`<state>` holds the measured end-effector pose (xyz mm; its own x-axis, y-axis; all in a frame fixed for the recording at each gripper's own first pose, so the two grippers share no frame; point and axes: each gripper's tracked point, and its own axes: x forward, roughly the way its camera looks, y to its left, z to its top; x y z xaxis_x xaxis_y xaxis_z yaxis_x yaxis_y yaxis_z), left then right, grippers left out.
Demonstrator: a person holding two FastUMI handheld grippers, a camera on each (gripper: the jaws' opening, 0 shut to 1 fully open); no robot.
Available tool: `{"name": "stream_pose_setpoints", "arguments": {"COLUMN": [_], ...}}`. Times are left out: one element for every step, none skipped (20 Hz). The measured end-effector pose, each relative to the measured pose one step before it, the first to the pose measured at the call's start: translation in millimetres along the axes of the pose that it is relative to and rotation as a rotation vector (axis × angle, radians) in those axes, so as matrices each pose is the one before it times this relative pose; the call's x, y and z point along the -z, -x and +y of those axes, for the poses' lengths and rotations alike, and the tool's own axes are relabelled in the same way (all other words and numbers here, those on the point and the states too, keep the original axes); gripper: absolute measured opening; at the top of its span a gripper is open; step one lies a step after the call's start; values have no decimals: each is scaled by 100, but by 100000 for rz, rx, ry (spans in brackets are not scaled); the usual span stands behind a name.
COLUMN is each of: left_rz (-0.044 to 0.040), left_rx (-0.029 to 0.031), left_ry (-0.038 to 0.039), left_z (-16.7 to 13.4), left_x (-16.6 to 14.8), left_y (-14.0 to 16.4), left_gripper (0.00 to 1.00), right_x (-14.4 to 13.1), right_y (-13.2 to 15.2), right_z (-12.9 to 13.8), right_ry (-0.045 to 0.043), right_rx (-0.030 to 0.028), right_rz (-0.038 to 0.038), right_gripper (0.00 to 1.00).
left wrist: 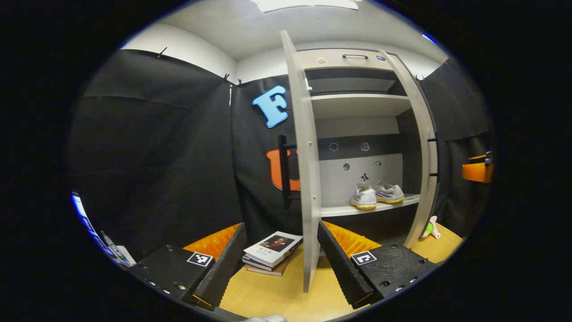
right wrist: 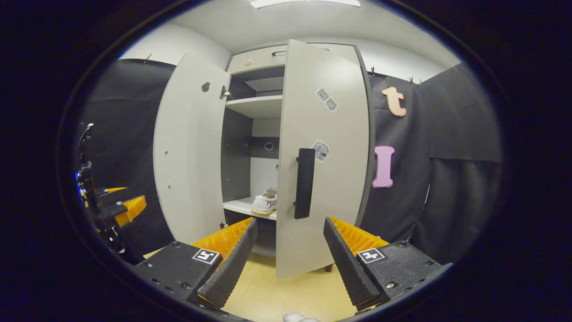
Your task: Grab one shoe with the right hand and put it into the shoe cabinet, grab the other shoe with the left hand and put it into the shoe cabinet; then close the right door with the right hand and the left door with the left hand.
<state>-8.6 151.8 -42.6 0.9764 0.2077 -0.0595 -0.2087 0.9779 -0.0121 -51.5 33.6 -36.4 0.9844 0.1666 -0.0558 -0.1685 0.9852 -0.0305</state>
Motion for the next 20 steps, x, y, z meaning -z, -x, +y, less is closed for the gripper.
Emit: {"name": "stream_pose_setpoints", "arguments": {"left_rz": [-845,-864,107,-467,90,-951,-201,52,-492,-472,-795,-749,-696,299,-141,178,405,-76,-209,-28], "left_rx": [-1199,-1305,-1034,-470,-1360,-568,-1195,-52,596,-85,-635,-441,-319,892,547,177,-376,-91,-23,-347], "left_ry": [-589,-610,-257,-17,-569,-595,-311,263,723,83,-909,-782,155,414,-73,-60,300,-353,-333,528], "left_z": [744,738,675,381,440,428,341,191,-45,-27,58,48,-82,-406,-207,-158,-56,-155,-61,-186], "left_x": [-508,-383,-135,-295,-265,-462,-275,-185,-255,-343,-178,-87,-136,57,-6,7,-41,-50,-113,39], "left_y": [-817,-1056,-1148,-976,-957,-977,-772,-580,-365,29,-109,-27,-13,-50,213,11,55,74,166,46], "left_gripper": [96,96,96,96,96,96,96,96,89,96,94,94,93,93,93,100,89,89,89,89], "right_x": [600,587,543,569,443,489,326,203,157,201,184,74,26,43,16,-59,29,-9,39,-47], "right_y": [345,425,349,425,218,281,173,192,155,146,29,31,-11,-3,-58,26,-128,16,-31,58], "right_z": [411,266,274,182,105,28,-41,-171,-154,-187,-160,-190,-74,-19,143,116,209,147,70,-36], "right_ry": [-322,-534,-496,-307,-204,-138,123,93,-278,-892,-754,-699,-283,-206,165,242,181,174,204,0], "right_rx": [-460,-307,-339,-109,153,107,490,616,504,60,256,309,182,-151,-435,-458,-698,-769,-537,-208], "right_rz": [1251,1162,1095,1102,922,1000,653,219,363,548,279,104,128,158,-29,-61,67,-14,33,-122], "right_gripper": [98,98,98,98,98,94,97,98,98,98,98,98,98,98,98,98,98,97,97,97]}}
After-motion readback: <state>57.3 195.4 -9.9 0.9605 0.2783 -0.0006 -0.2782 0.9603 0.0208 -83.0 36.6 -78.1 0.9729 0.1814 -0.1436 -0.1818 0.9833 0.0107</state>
